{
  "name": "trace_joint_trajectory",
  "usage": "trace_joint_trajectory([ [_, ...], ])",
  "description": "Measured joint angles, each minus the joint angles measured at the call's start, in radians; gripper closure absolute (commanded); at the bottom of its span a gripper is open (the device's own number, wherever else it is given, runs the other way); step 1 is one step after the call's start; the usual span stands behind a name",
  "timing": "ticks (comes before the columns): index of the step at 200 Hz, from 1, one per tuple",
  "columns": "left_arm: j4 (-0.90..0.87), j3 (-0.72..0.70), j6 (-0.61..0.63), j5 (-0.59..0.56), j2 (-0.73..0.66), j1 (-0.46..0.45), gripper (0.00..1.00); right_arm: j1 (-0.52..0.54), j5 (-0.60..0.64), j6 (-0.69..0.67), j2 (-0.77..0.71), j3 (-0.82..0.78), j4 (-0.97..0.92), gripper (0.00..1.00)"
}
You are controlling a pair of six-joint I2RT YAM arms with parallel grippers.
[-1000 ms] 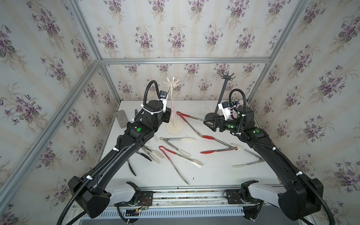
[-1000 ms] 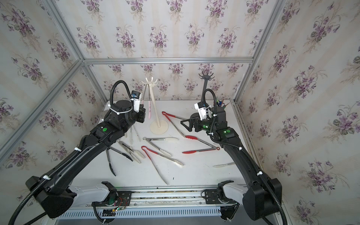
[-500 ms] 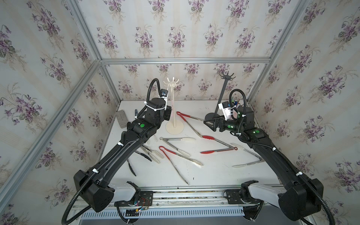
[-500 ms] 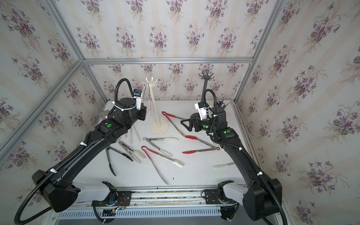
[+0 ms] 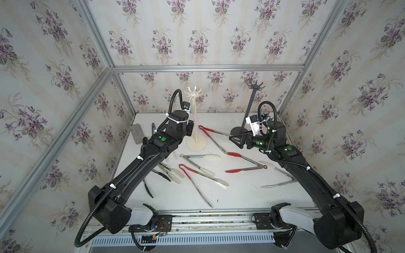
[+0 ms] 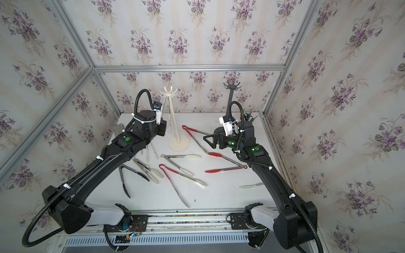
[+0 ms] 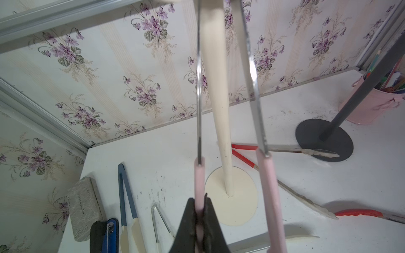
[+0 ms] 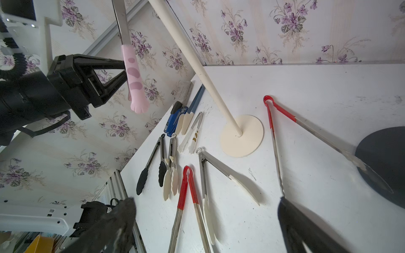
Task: Hang food tongs on kitchen utensil racks
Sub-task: Hang the food tongs on the rack.
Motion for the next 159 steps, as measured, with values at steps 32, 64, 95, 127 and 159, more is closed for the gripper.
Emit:
trace_joint_trajectory([
  [32, 0.019, -0.024, -0.008, 0.000, -0.009, 0.000, 0.71, 0.000, 0.010, 0.000, 0.000, -0.002, 0.000, 0.00],
  [64, 0.002, -0.039, -0.015, -0.001, -0.013, 0.000, 0.30, 0.000, 0.016, 0.000, 0.000, -0.002, 0.000, 0.00],
  [95, -0.003, -0.047, -0.029, -0.005, -0.028, 0.000, 0.14, 0.000, 0.016, 0.000, 0.000, -0.002, 0.000, 0.00],
  [127, -0.005, -0.076, -0.056, -0.014, -0.064, 0.001, 0.01, 0.000, 0.019, 0.000, 0.000, -0.002, 0.000, 0.00],
  [159, -0.021, -0.121, -0.111, -0.025, -0.126, 0.008, 0.01, 0.000, 0.020, -0.001, 0.000, -0.002, 0.000, 0.00],
])
